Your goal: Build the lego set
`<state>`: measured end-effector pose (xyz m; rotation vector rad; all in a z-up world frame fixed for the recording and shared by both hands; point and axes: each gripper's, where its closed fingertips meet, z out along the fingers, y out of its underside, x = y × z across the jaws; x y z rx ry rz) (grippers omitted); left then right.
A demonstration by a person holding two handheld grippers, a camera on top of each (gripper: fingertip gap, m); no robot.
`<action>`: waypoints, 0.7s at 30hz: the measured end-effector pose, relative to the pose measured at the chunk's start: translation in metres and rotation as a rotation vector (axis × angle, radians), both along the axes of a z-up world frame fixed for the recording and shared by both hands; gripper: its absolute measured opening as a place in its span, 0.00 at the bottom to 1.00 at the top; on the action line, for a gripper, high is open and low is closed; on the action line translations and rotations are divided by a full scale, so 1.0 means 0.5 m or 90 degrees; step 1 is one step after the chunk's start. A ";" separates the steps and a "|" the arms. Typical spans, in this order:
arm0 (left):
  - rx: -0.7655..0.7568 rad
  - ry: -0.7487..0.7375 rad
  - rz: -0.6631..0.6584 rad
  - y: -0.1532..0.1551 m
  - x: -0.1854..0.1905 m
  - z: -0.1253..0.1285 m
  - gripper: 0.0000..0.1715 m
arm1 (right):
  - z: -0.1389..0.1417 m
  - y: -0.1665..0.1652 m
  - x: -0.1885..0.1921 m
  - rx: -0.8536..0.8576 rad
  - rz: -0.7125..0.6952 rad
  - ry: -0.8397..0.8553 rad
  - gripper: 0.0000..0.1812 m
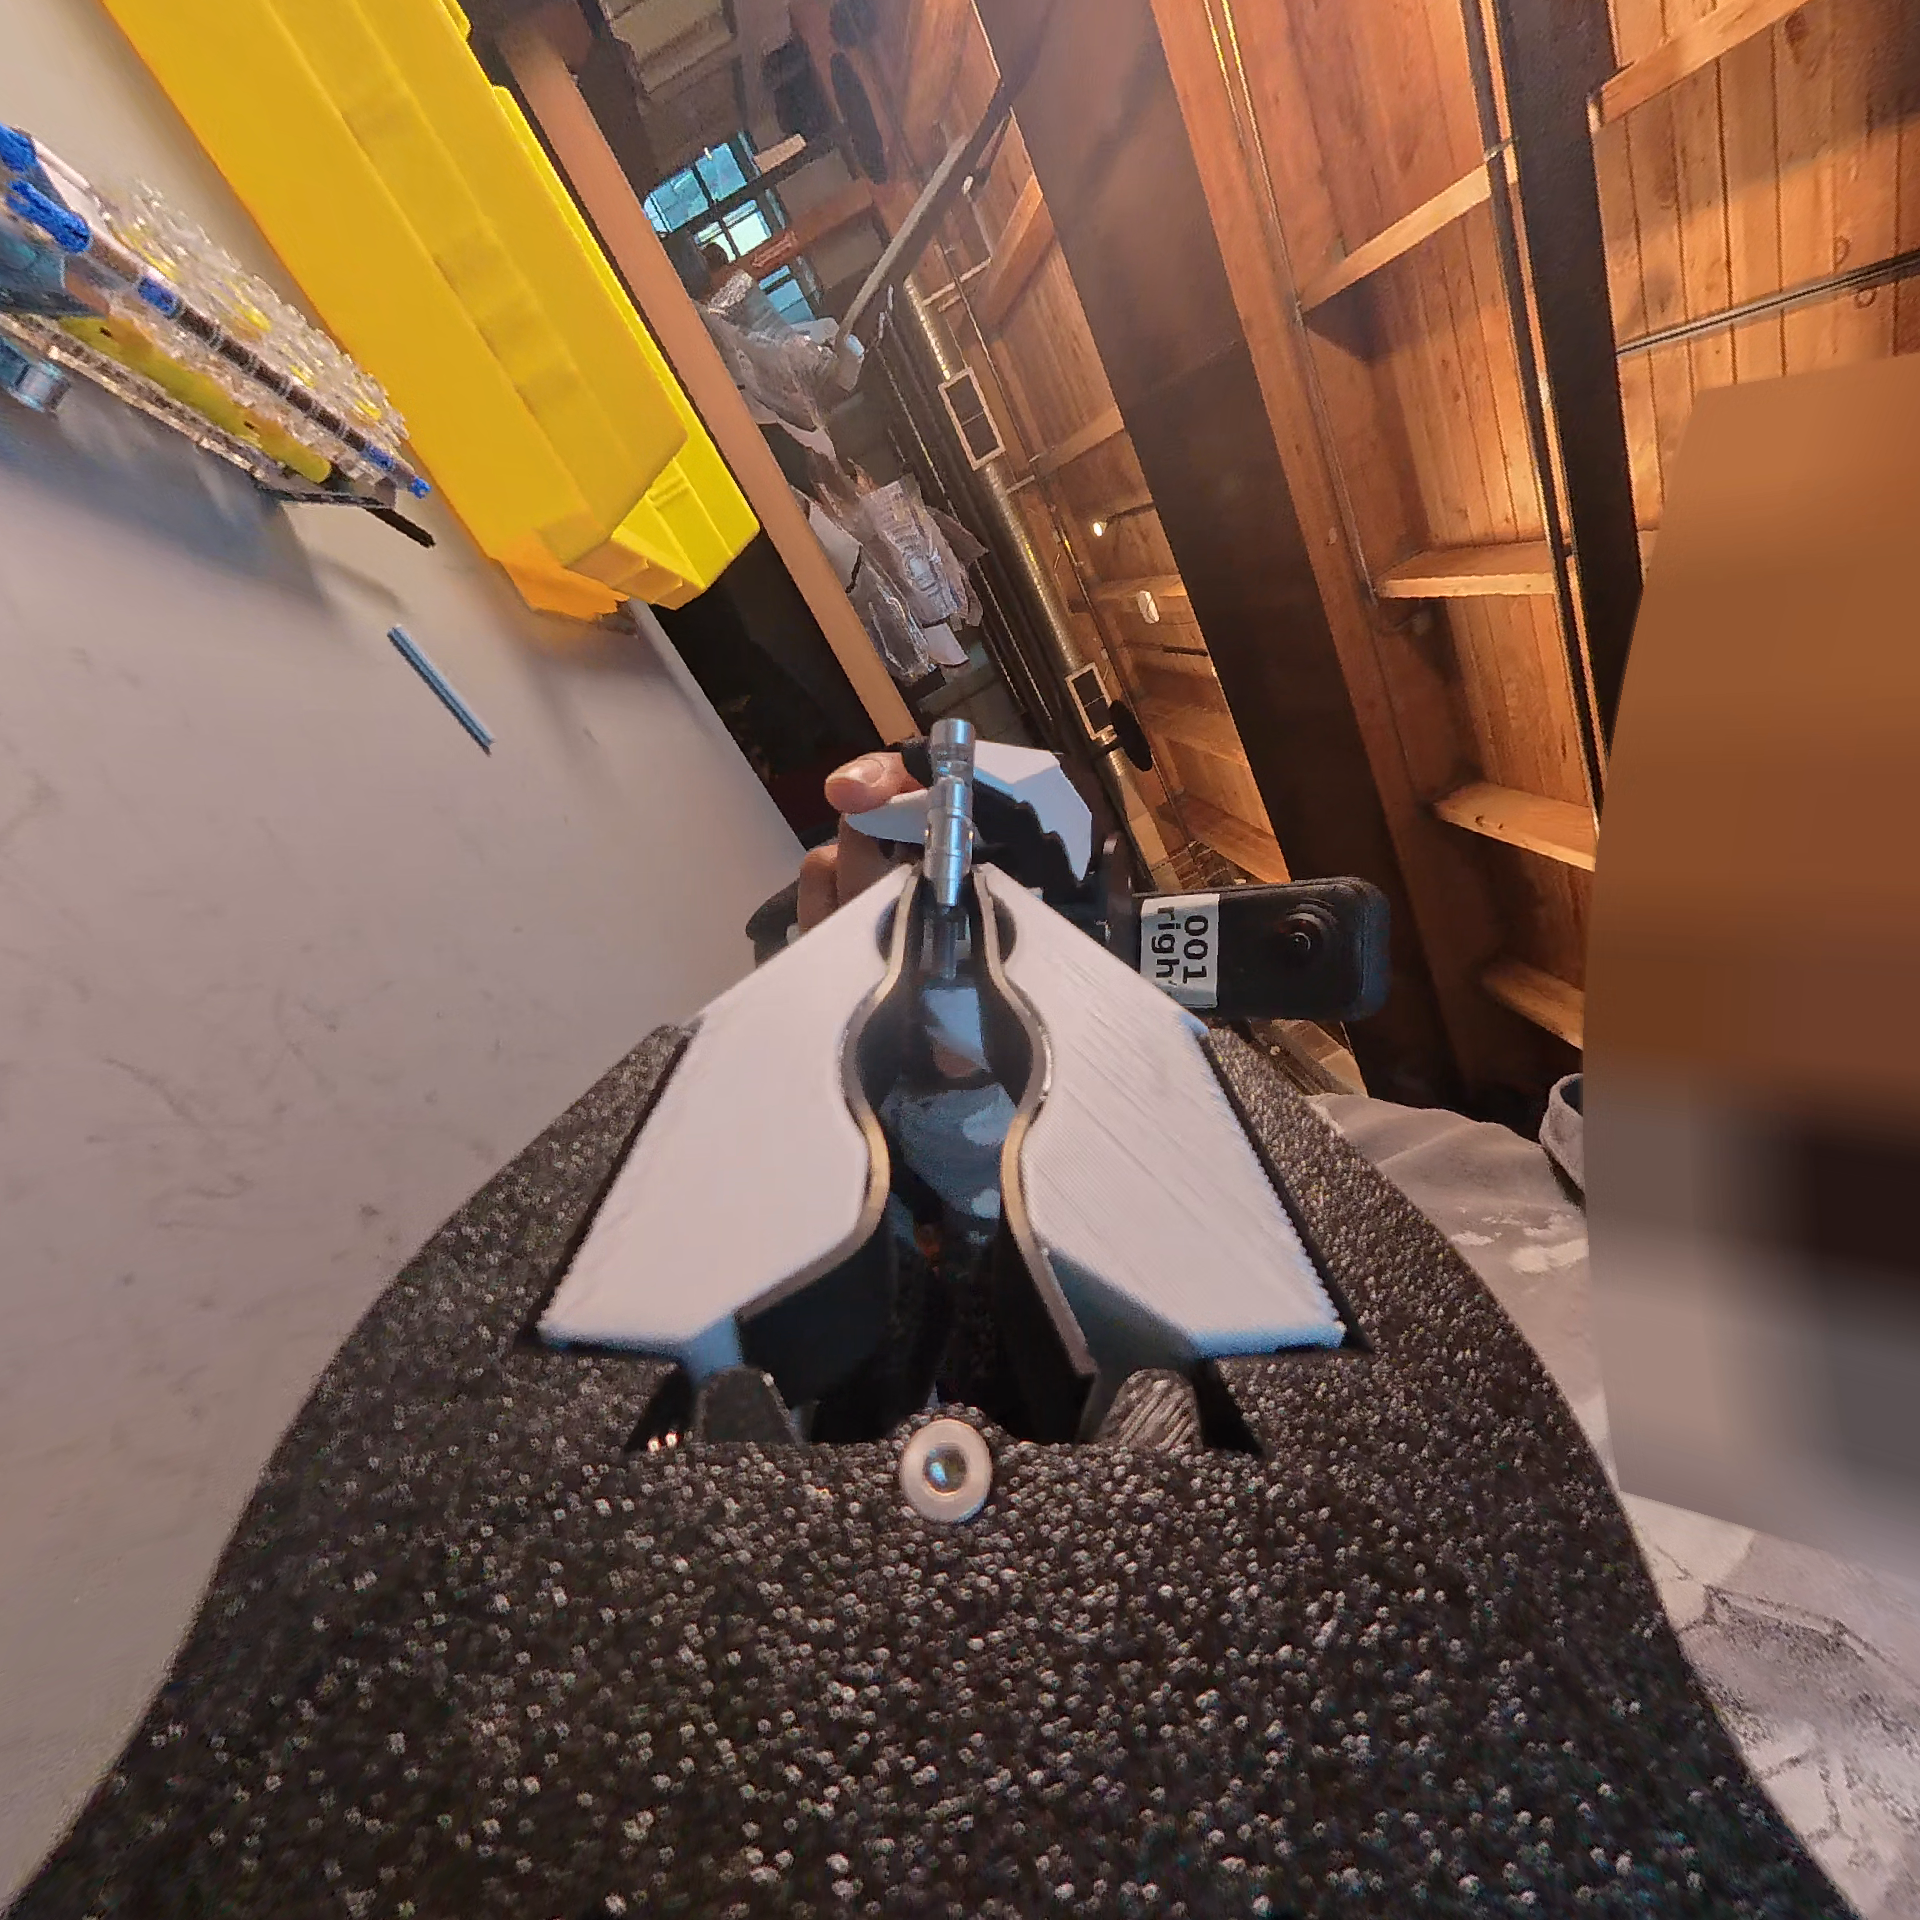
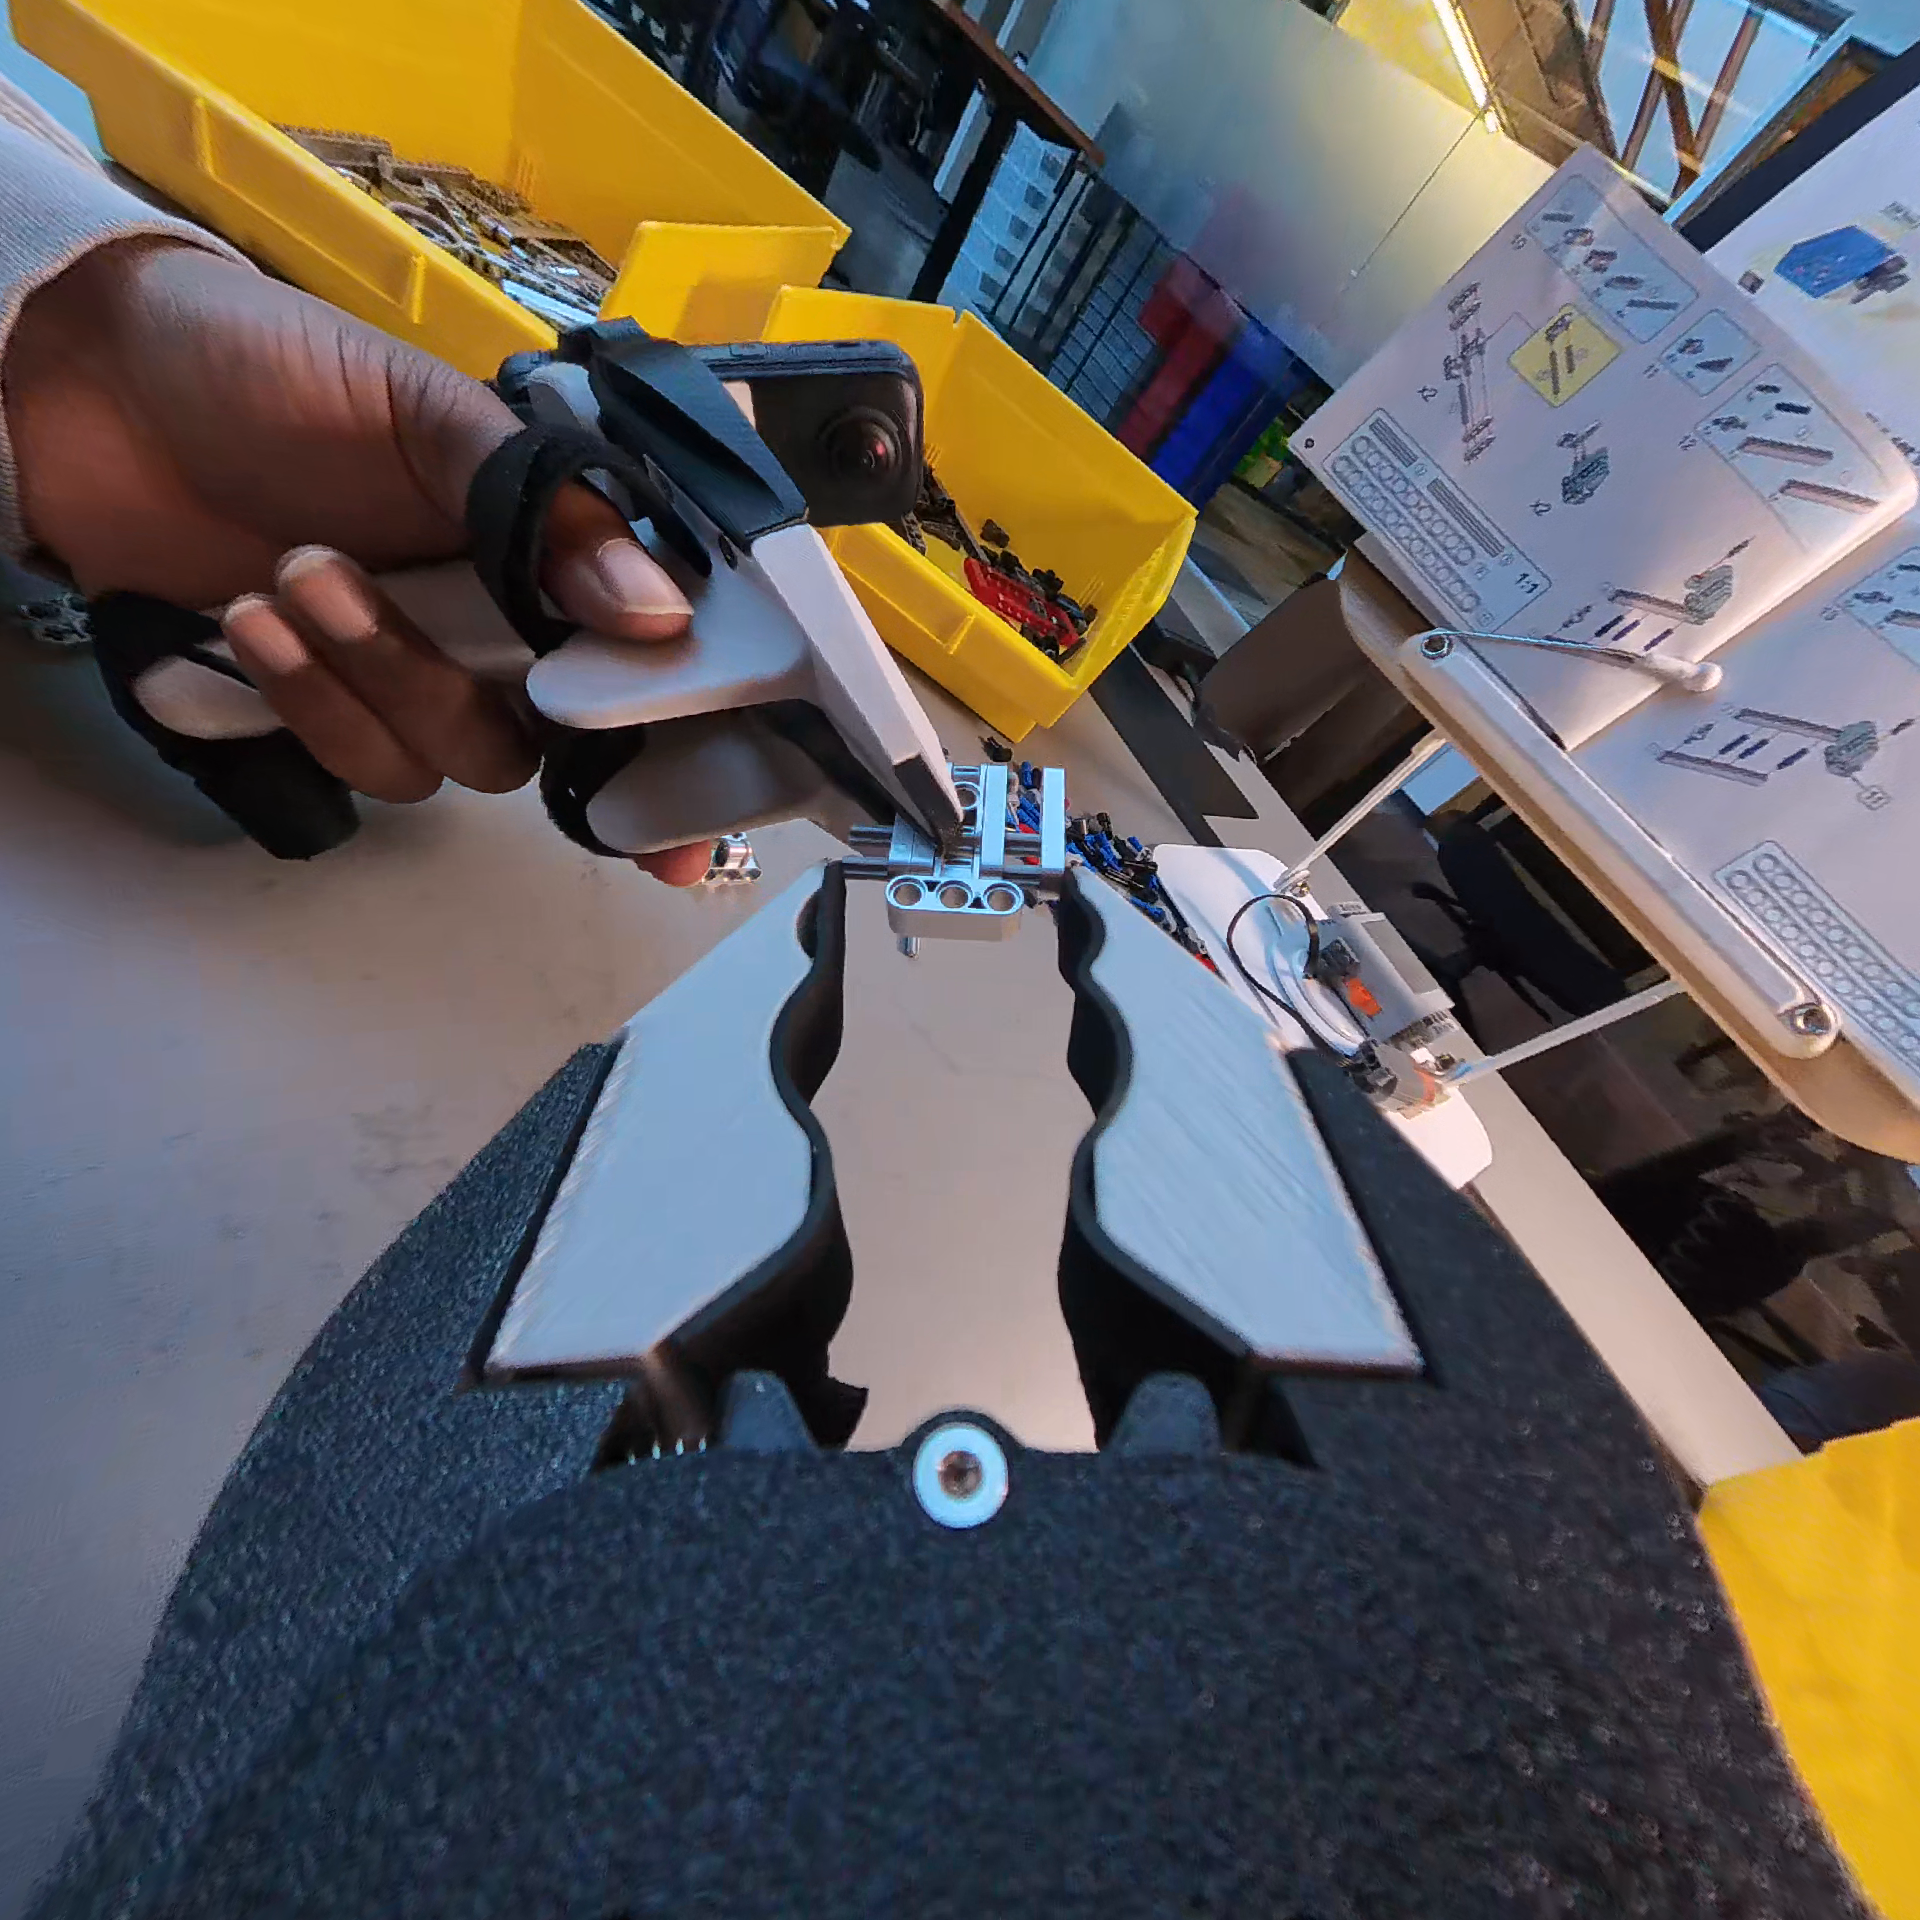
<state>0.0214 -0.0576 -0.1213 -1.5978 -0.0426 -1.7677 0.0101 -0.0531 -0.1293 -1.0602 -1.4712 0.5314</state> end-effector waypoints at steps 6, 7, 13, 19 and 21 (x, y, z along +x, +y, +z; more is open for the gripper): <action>0.000 0.027 -0.035 -0.009 0.002 -0.007 0.03 | -0.008 -0.010 0.001 -0.009 0.024 -0.016 0.21; 0.006 0.037 -0.038 -0.011 0.004 -0.007 0.03 | -0.009 -0.013 0.000 -0.010 0.029 -0.019 0.21; 0.015 0.048 -0.039 -0.016 0.012 -0.001 0.03 | -0.006 -0.023 0.001 0.000 0.041 -0.016 0.21; 0.103 0.122 -0.072 -0.033 0.014 0.013 0.05 | 0.007 -0.036 0.003 -0.084 0.087 0.020 0.21; 0.164 0.161 -0.082 -0.047 0.008 0.027 0.06 | 0.024 -0.040 0.011 -0.123 0.114 0.051 0.21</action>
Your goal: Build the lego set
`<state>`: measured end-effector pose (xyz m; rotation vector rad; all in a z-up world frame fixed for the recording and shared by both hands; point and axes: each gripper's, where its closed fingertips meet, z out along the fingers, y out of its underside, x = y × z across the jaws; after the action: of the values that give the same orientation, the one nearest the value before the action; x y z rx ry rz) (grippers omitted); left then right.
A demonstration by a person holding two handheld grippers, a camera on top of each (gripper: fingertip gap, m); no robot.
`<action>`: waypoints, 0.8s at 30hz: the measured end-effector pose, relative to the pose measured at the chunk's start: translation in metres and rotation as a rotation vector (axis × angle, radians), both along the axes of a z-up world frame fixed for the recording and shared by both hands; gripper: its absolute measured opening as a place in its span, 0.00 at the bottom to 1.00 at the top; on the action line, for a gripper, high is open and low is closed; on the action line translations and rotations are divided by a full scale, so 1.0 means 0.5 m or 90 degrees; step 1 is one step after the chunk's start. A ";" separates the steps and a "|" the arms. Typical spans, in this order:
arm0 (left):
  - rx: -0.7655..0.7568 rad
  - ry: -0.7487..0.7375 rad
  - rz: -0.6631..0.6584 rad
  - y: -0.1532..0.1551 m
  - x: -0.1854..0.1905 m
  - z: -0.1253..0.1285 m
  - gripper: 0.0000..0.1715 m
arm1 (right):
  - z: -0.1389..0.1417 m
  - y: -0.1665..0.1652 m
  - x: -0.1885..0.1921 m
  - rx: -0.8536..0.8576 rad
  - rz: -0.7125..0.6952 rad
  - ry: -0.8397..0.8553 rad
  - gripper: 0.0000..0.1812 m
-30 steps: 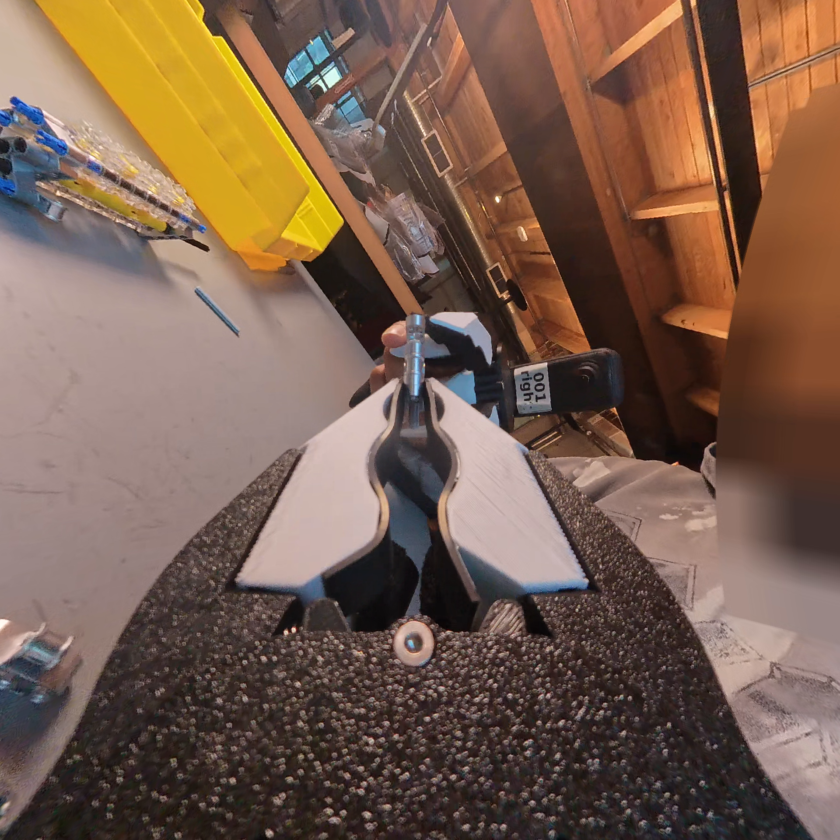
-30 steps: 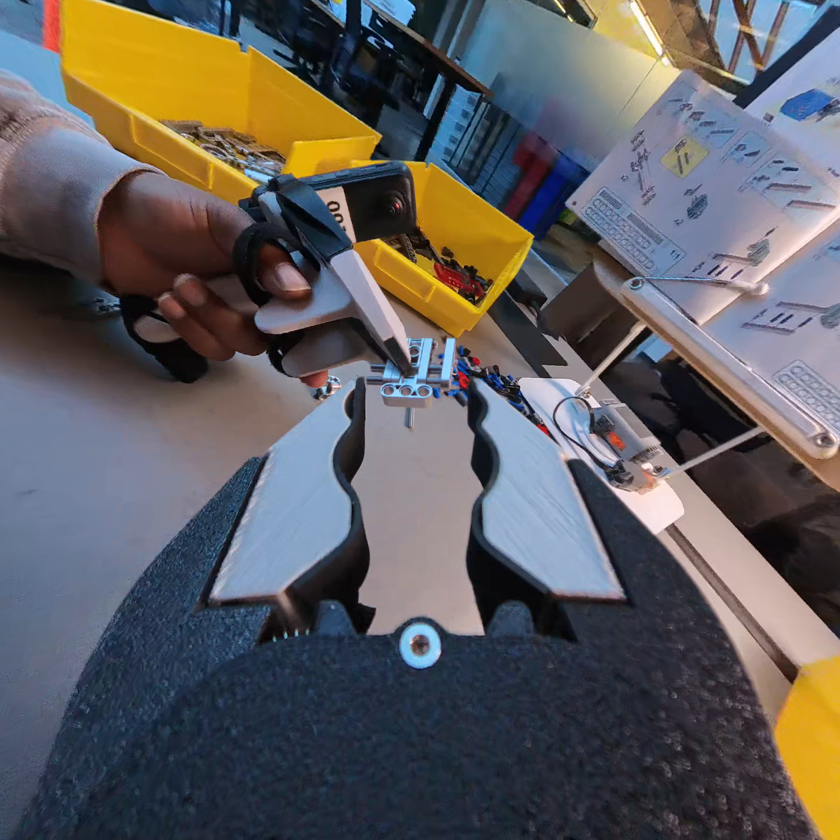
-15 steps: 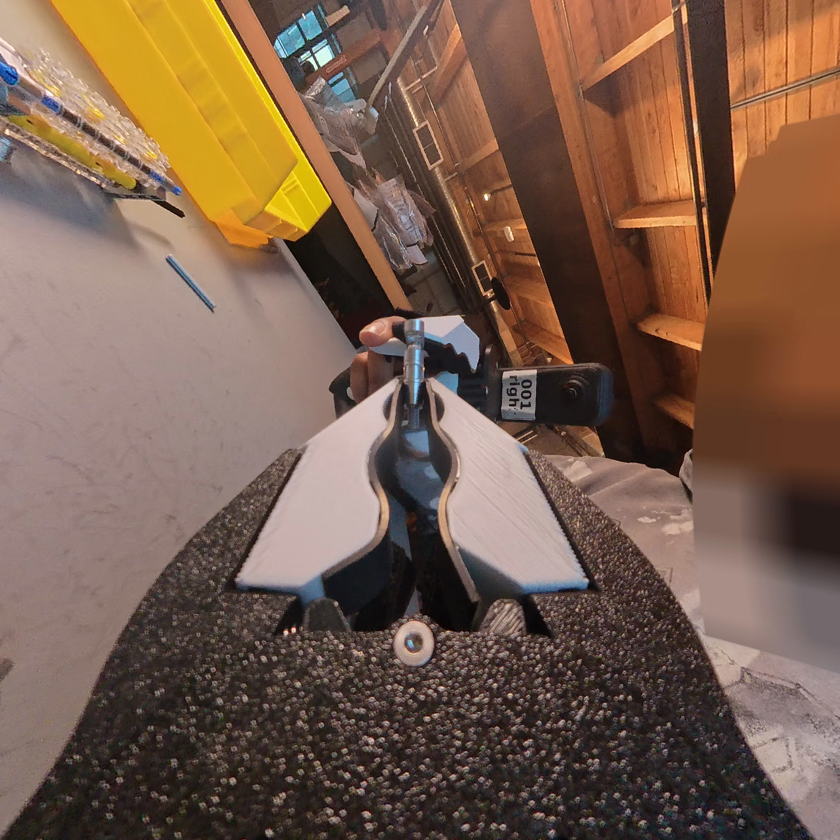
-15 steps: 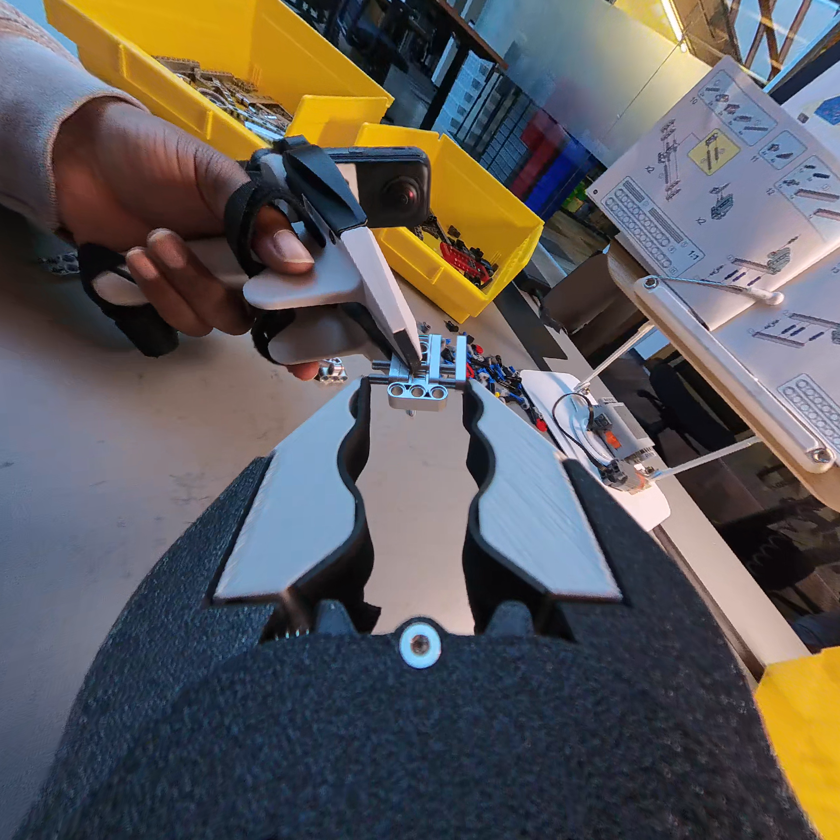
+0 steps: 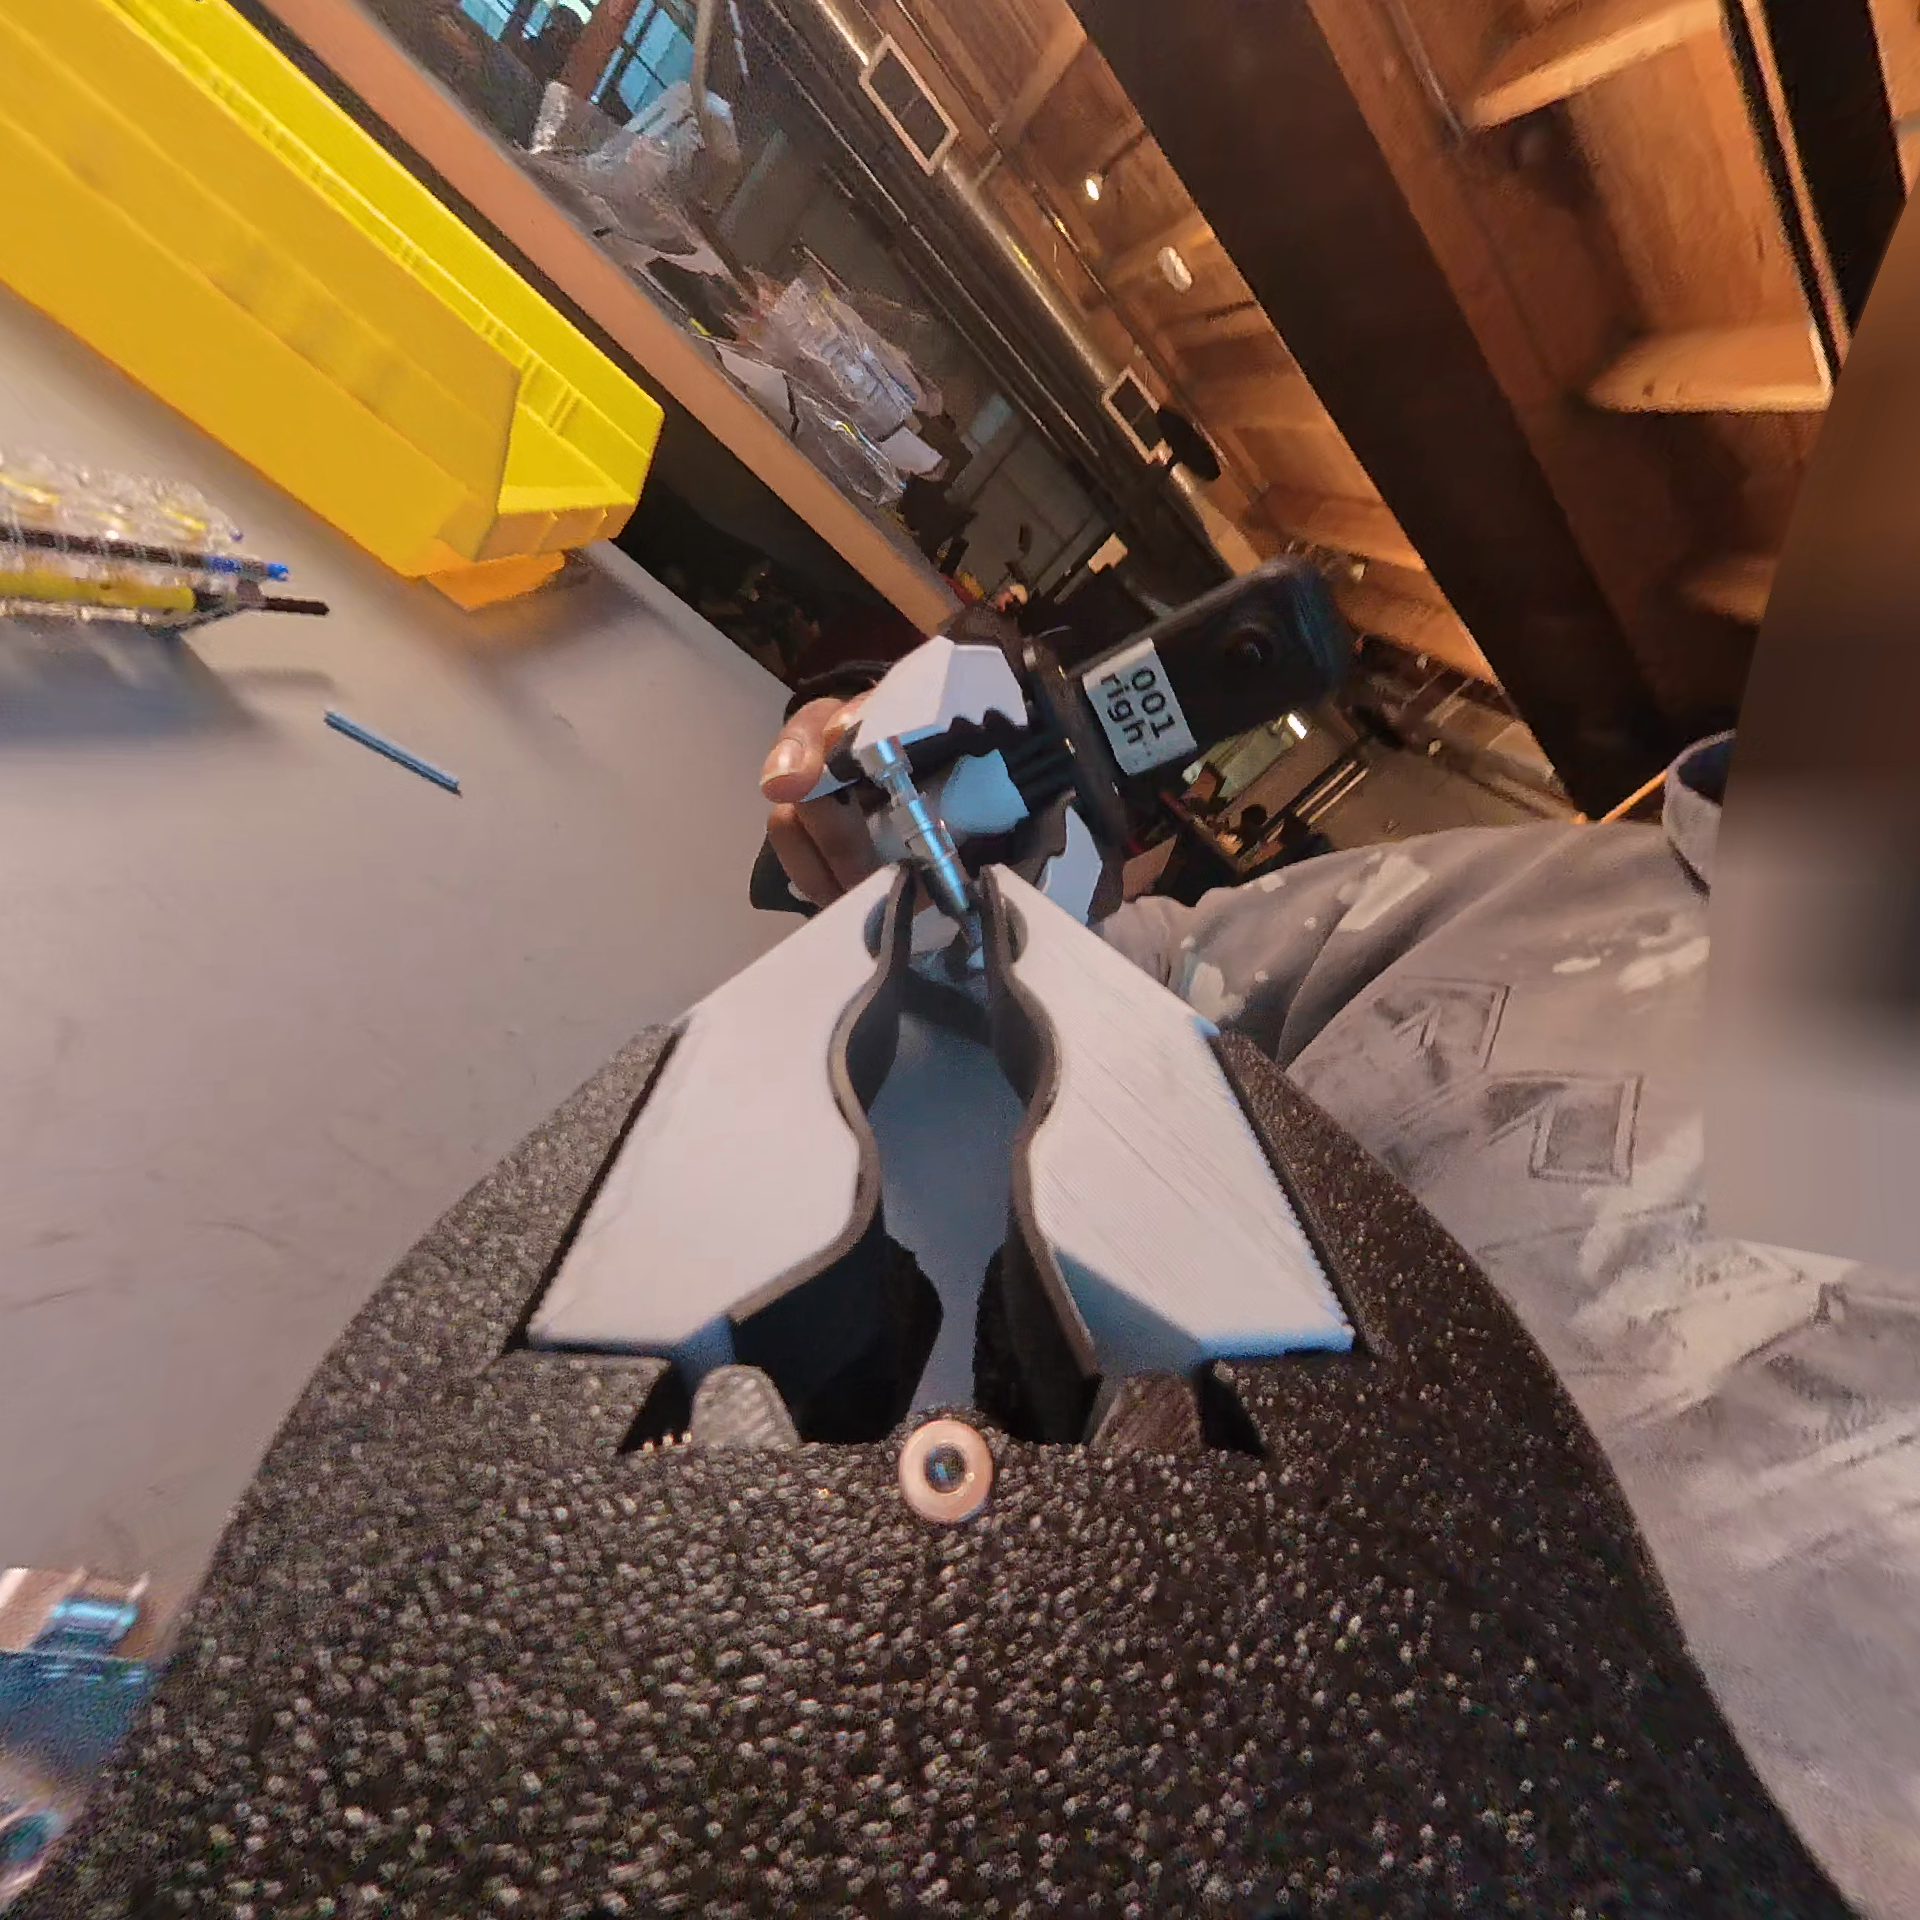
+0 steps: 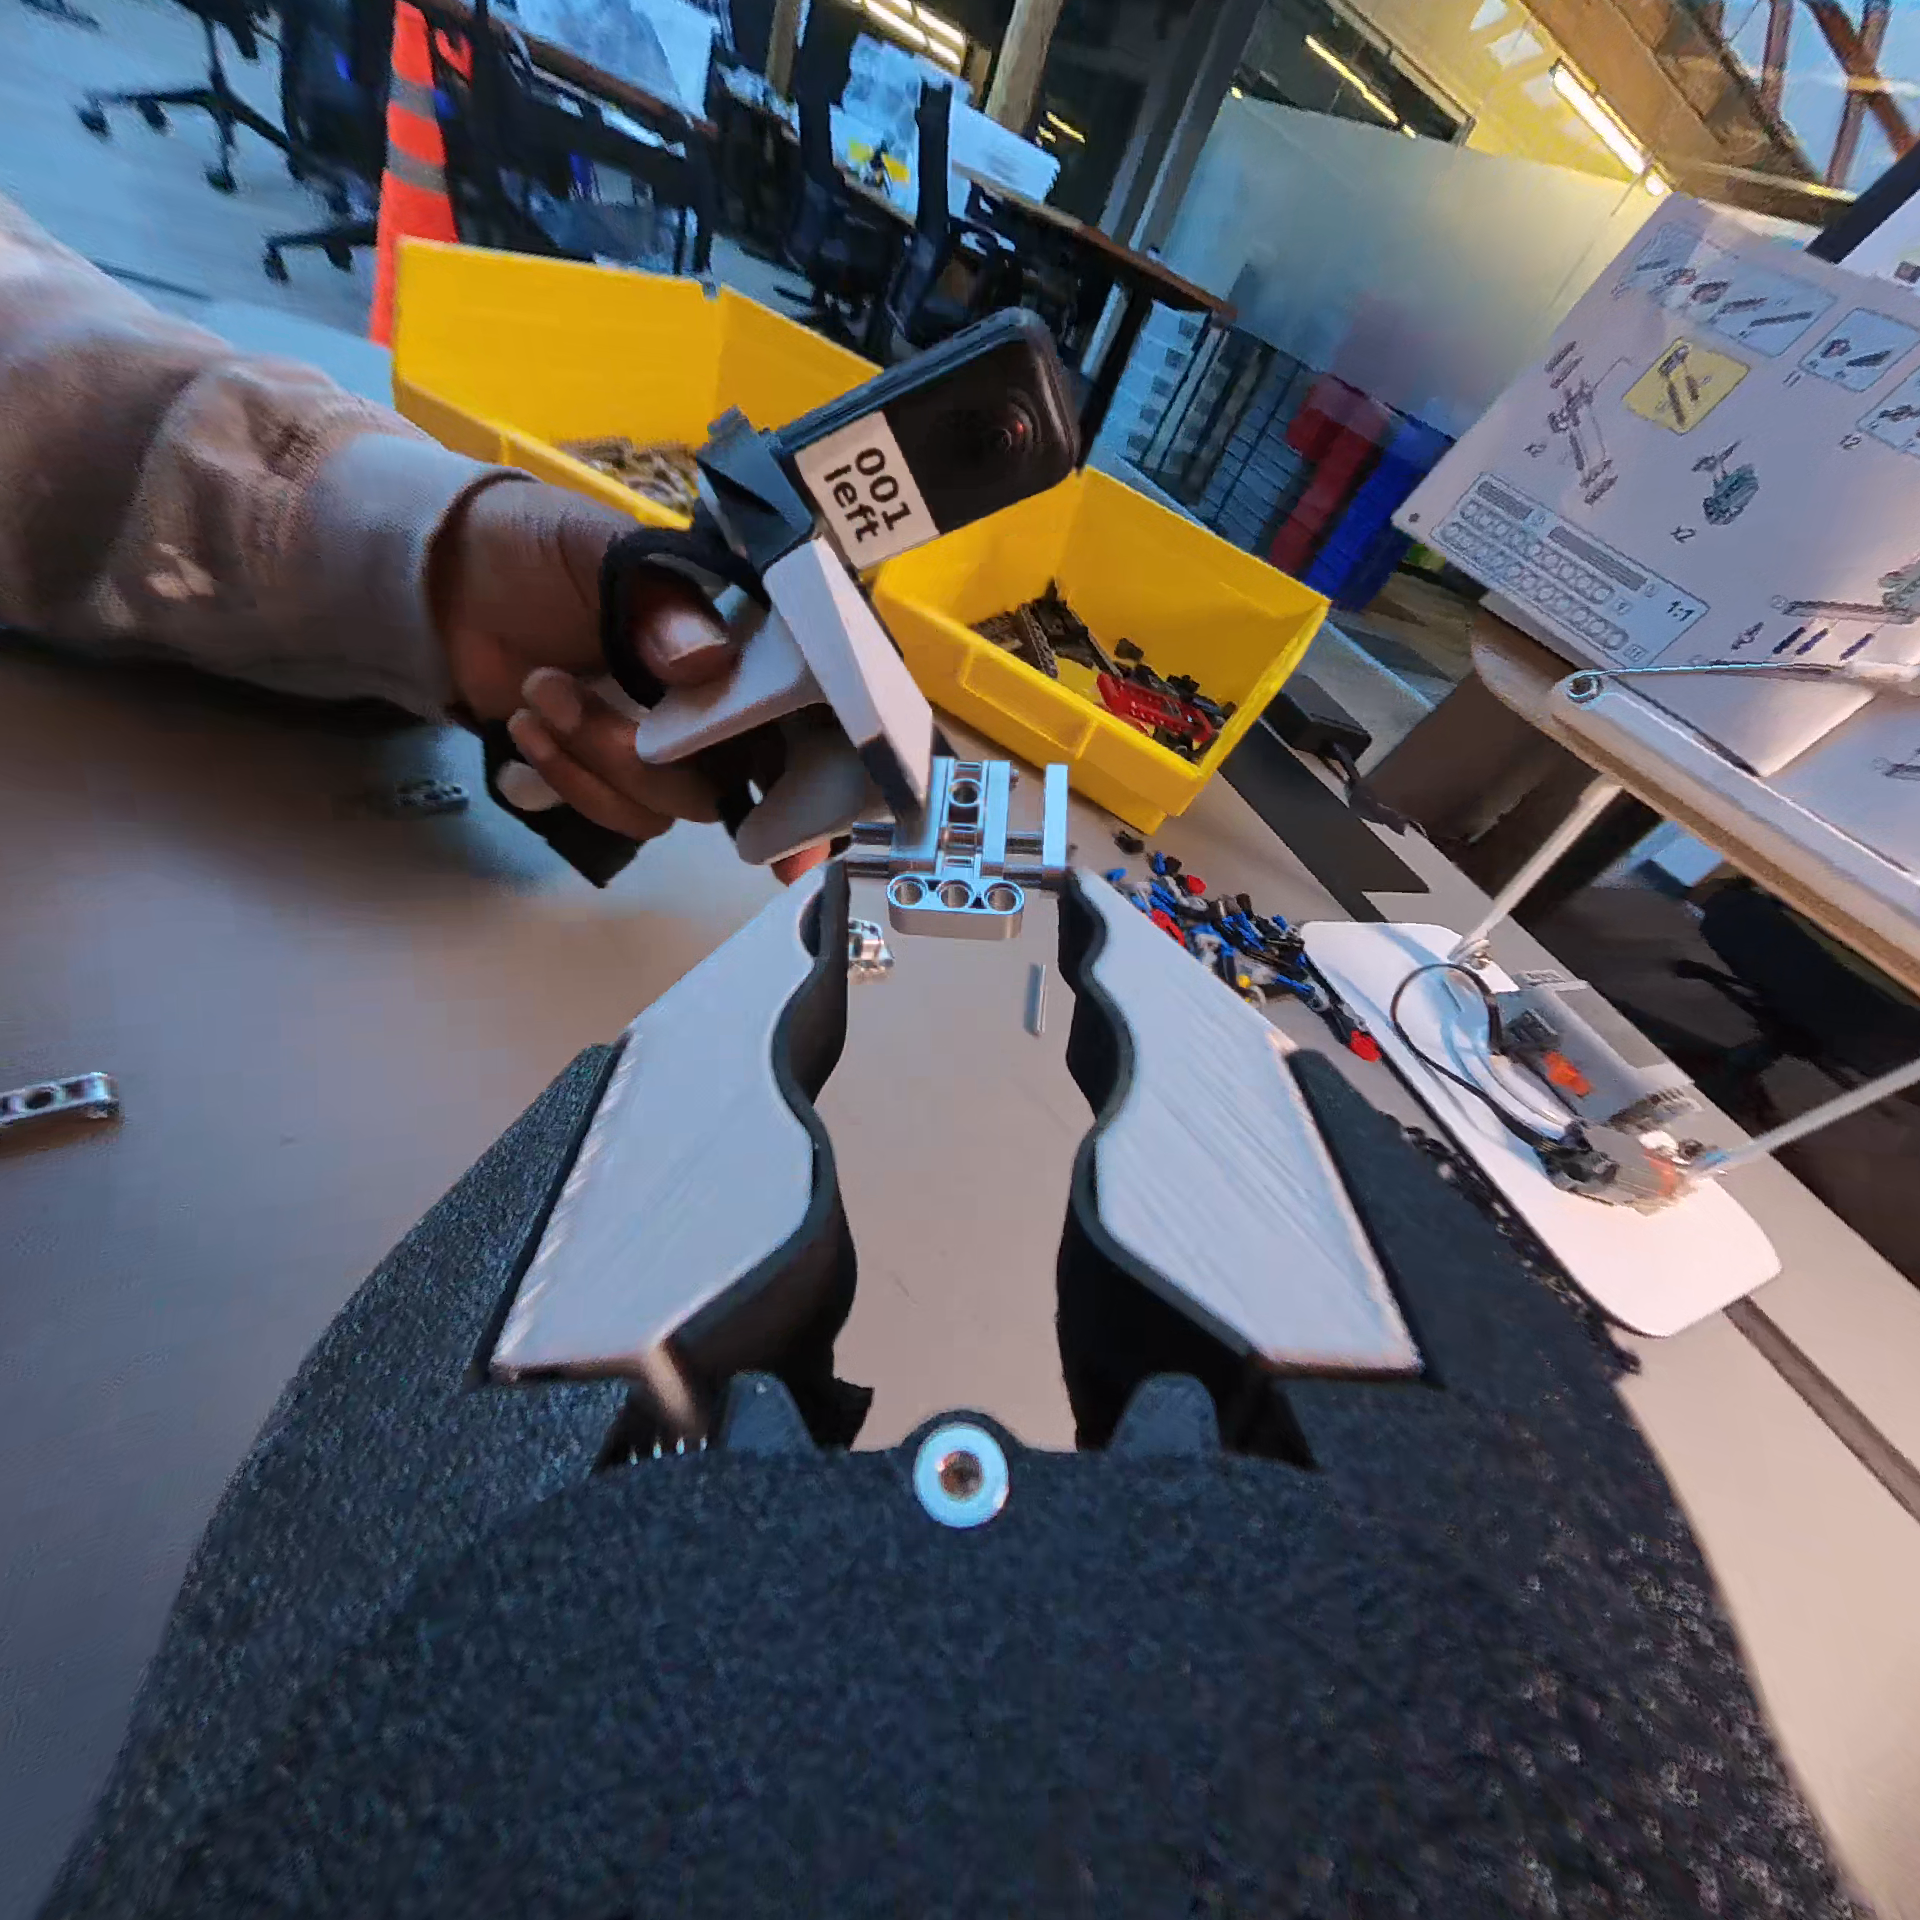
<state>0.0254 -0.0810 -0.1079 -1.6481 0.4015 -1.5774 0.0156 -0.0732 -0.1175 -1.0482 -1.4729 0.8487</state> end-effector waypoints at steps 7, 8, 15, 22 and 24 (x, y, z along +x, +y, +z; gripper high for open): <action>0.165 0.101 -0.004 -0.023 -0.029 0.023 0.09 | 0.023 -0.008 0.018 -0.069 0.051 0.038 0.21; 0.184 0.126 -0.003 -0.026 -0.029 0.019 0.11 | 0.022 -0.009 0.018 -0.065 0.051 0.038 0.21; 0.317 0.321 0.037 -0.023 -0.019 -0.023 0.23 | 0.014 -0.021 0.016 -0.054 0.068 0.026 0.21; 0.397 0.384 0.045 -0.033 -0.019 -0.024 0.30 | -0.014 -0.061 0.013 -0.051 0.135 -0.019 0.21; 0.414 0.402 0.030 -0.041 -0.016 -0.029 0.28 | -0.021 -0.071 0.013 -0.048 0.150 -0.031 0.21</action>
<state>0.0174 -0.1016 -0.1224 -1.5594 1.0649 -0.7223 0.0219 -0.1088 -0.1280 -0.9680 -1.6379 1.0589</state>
